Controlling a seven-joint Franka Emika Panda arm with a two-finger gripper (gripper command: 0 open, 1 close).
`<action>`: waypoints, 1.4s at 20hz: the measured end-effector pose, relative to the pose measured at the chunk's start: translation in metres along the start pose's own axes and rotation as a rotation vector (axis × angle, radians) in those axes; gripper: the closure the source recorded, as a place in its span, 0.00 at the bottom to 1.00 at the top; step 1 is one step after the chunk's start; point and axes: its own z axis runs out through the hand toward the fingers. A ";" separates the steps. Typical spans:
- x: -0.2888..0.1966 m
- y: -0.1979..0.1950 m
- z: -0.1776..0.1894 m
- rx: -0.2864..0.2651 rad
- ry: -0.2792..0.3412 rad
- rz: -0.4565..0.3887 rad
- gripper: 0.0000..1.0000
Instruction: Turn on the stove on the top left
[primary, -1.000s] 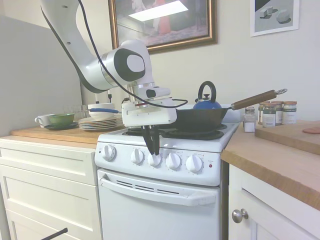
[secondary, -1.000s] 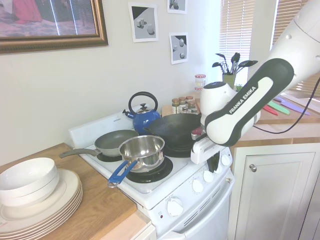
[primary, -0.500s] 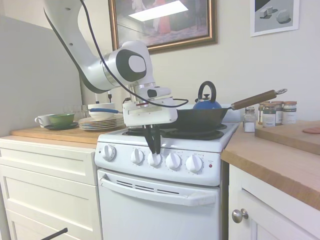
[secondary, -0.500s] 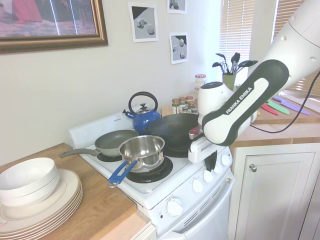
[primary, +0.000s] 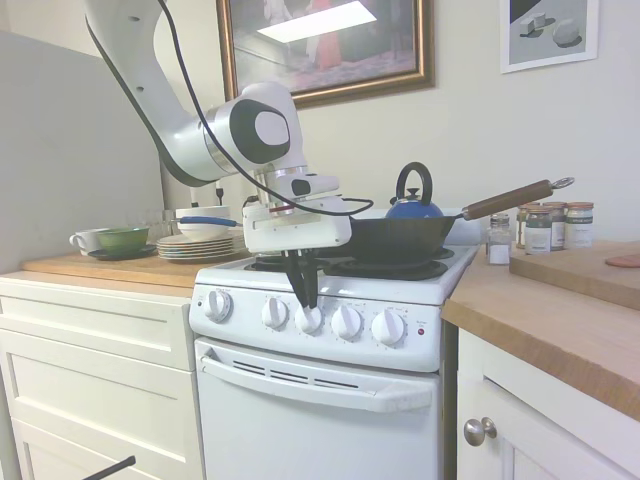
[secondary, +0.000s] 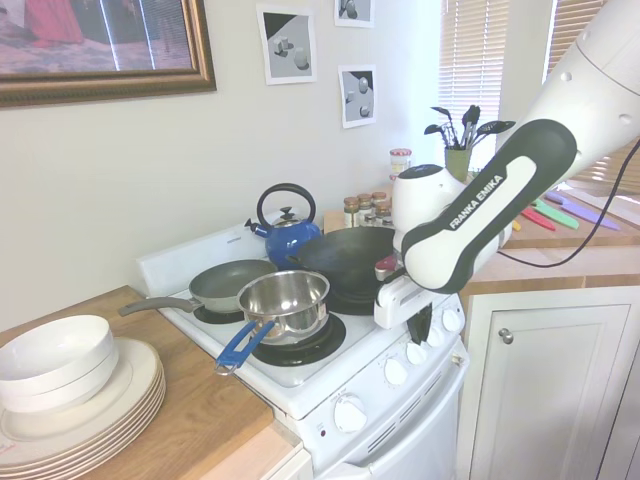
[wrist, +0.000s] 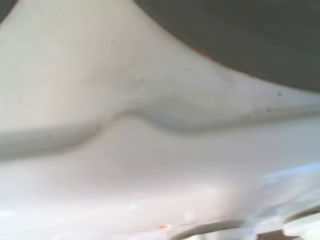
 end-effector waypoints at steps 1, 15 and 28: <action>-0.002 -0.002 0.000 0.000 -0.001 0.000 1.00; -0.008 -0.008 0.004 0.027 -0.049 0.063 1.00; 0.001 0.009 0.024 0.069 -0.137 0.113 1.00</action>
